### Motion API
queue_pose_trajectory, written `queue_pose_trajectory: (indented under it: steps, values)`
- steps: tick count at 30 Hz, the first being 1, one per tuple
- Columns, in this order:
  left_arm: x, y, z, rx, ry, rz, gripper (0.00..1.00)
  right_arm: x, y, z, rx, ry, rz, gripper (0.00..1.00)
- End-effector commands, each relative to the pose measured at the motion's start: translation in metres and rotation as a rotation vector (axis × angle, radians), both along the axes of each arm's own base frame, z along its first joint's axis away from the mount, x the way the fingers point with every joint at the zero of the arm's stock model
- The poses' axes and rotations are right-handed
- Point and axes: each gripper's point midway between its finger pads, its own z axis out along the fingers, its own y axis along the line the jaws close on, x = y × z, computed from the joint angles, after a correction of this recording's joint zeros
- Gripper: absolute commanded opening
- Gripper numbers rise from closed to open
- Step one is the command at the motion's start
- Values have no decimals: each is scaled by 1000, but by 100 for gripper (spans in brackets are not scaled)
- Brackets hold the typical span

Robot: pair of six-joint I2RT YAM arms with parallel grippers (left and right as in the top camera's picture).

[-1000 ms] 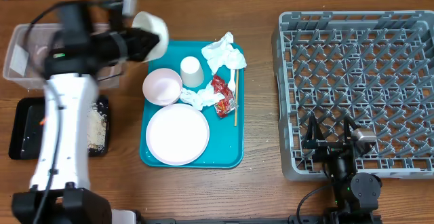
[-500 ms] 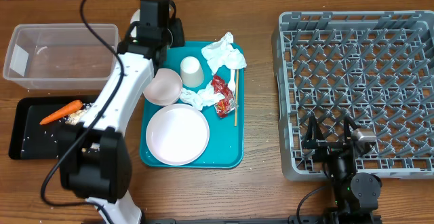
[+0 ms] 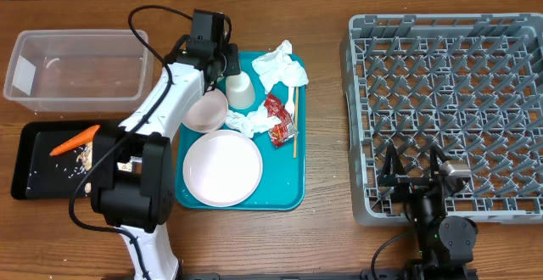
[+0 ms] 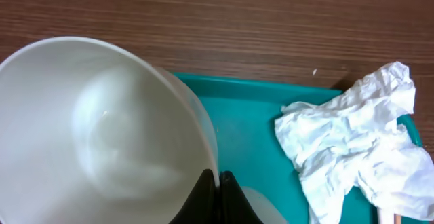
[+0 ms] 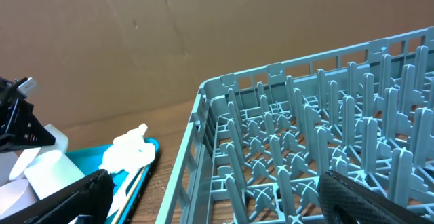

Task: Sort waste into correct bins and load items into the dishwasher rack

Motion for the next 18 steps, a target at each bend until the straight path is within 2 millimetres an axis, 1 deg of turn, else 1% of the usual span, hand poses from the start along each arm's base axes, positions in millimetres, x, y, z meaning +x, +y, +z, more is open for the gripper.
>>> queue_pose_trajectory:
  steps: [1,3,4,5,6,8,10,11,13,15,16,17,18]
  values:
    - [-2,-5,0,-10,13,-4,14,0,-2,-2,-8,-5,-11,100]
    - [-1,-4,0,-8,13,-2,35,0,-2,-2,-8,-5,-11,100]
    - [-1,-4,0,-6,12,0,38,0,-2,-2,-8,-5,-11,100]
    - [0,-4,2,-7,9,-1,45,0,-2,-2,-8,-5,-11,100]
    - [0,-4,3,-7,8,-1,48,0,-2,-2,-8,-5,-11,100]
    - [1,-4,18,-5,5,-4,53,0,-2,-2,-8,-5,-11,100]
    - [1,-4,50,-9,-14,-3,57,0,-2,-2,-8,-5,-11,100]
    - [-1,-4,67,-11,-21,-3,61,0,-2,-2,-8,-5,-11,100]
    - [-8,-2,95,-13,-28,-3,68,0,-2,-2,-8,-5,-11,100]
    - [-23,1,129,-14,-30,-3,84,0,-2,-2,-8,-5,-11,100]
    - [-29,3,140,-14,-30,-3,93,0,-2,-2,-8,-5,-11,100]
    - [-35,4,149,-14,-31,-3,100,0,-2,-2,-8,-5,-11,100]
    - [-46,7,163,-16,-31,-3,100,0,-2,-2,-8,-5,-11,100]
